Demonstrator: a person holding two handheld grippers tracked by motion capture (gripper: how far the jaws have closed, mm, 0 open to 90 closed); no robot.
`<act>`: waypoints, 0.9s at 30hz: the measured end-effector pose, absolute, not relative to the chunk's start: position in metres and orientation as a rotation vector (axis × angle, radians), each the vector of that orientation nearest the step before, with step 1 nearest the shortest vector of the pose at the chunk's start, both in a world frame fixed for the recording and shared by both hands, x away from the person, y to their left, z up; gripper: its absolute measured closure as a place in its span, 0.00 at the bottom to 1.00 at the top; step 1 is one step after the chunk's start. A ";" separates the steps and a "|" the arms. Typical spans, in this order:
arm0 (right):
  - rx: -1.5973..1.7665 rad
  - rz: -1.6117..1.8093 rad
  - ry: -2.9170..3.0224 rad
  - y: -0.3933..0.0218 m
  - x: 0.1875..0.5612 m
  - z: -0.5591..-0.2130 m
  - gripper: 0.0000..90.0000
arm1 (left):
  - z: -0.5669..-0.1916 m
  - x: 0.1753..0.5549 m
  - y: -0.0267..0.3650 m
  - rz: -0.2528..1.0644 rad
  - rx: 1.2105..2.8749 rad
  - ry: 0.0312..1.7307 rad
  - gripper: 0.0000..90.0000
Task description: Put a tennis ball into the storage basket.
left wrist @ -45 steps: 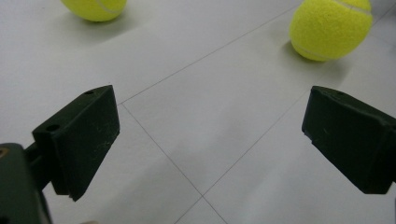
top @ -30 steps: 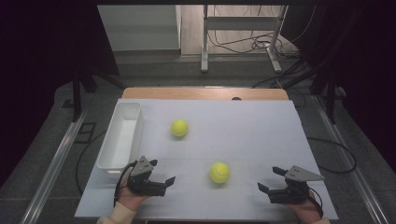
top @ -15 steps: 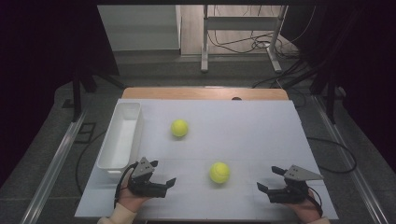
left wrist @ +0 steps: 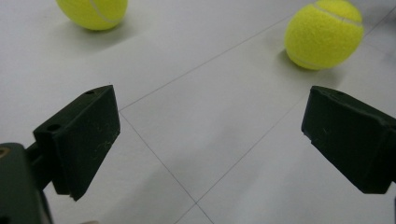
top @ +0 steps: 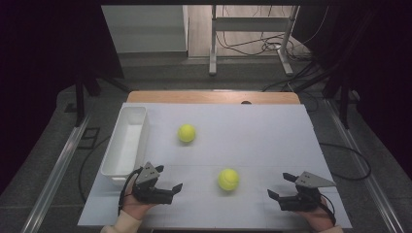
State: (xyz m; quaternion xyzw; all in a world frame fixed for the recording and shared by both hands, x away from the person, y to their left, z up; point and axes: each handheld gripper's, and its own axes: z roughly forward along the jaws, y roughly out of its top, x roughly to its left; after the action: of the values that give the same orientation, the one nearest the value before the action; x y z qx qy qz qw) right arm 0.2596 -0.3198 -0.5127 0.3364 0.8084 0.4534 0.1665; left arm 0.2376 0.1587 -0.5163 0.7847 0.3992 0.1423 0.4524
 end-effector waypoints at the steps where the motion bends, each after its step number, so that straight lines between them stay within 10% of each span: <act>1: 0.958 1.291 2.301 -0.320 0.260 -0.513 0.13 | -0.515 0.238 0.159 0.349 1.936 0.986 0.06; 27: 0.927 1.338 2.290 -0.320 0.262 -0.509 0.14 | -0.477 0.261 0.142 0.376 1.907 1.018 0.06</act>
State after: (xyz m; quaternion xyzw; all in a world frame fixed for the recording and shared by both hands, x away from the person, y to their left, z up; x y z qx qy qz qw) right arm 0.2616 -0.3203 -0.5086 0.3254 0.8039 0.4697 0.1650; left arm 0.2612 0.1416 -0.4769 0.7735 0.4127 0.1526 0.4562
